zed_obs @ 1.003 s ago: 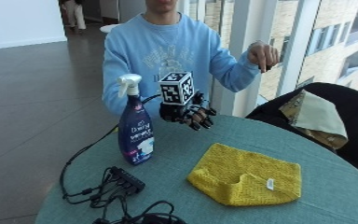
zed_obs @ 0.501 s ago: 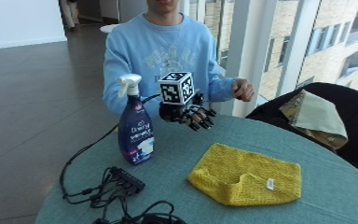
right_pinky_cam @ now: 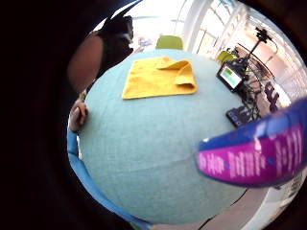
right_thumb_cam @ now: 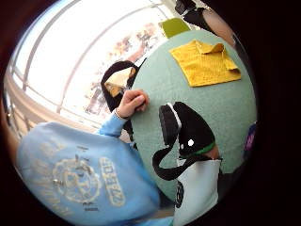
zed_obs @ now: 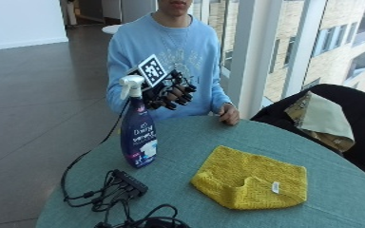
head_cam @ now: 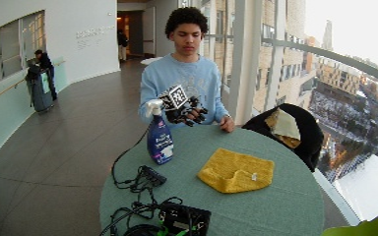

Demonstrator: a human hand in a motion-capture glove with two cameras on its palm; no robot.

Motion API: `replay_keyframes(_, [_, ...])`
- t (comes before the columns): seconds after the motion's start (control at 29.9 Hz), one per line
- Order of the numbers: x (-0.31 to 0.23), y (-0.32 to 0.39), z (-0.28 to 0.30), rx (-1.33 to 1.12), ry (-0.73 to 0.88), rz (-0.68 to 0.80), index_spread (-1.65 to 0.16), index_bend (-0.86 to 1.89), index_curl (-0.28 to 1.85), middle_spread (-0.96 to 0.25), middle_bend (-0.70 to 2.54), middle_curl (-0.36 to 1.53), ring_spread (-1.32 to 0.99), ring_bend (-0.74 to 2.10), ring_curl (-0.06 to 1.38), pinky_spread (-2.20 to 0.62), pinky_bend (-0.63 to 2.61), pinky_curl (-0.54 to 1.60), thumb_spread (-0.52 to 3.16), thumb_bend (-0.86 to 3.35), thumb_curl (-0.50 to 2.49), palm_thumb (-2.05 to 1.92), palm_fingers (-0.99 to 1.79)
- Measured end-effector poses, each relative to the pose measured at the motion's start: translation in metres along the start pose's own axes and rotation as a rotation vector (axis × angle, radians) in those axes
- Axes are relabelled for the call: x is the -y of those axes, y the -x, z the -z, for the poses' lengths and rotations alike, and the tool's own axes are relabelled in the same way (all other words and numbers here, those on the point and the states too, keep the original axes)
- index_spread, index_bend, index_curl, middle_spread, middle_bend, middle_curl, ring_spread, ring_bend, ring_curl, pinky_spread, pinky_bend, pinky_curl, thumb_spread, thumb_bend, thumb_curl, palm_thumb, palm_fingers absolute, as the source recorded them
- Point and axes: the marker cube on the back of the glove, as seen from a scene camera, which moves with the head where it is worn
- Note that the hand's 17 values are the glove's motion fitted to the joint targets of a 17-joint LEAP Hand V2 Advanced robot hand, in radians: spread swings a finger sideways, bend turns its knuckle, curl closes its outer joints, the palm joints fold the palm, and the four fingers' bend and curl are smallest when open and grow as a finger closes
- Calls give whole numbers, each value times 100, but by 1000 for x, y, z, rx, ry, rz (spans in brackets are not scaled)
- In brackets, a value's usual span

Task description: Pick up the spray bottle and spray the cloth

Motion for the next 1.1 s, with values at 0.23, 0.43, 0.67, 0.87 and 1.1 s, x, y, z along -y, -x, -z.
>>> replay_keyframes(0.23, [-22, -37, 44, 21, -272, -162, -43, 15, 25, -7, 27, 31, -2, 30, 25, 22, 27, 29, 116, 14, 28, 62, 56])
replay_keyframes(0.43, [-43, -77, 69, 28, -500, -335, -43, 14, 26, -6, 24, 32, -1, 23, 25, 22, 31, 31, 114, 9, 28, 61, 50])
replay_keyframes(0.67, [-51, -96, 58, 112, -555, -443, -42, 12, 25, -5, 24, 34, 0, 19, 25, 22, 35, 34, 113, 3, 29, 61, 43])
replay_keyframes(0.87, [-32, -124, 41, 222, -594, -570, -41, 8, 23, -3, 25, 35, 1, 20, 25, 22, 39, 35, 110, -2, 28, 59, 36])
replay_keyframes(1.1, [-3, -146, 32, 281, -682, -693, -41, 11, 21, -2, 32, 38, 2, 21, 26, 24, 33, 34, 104, -4, 28, 53, 32])
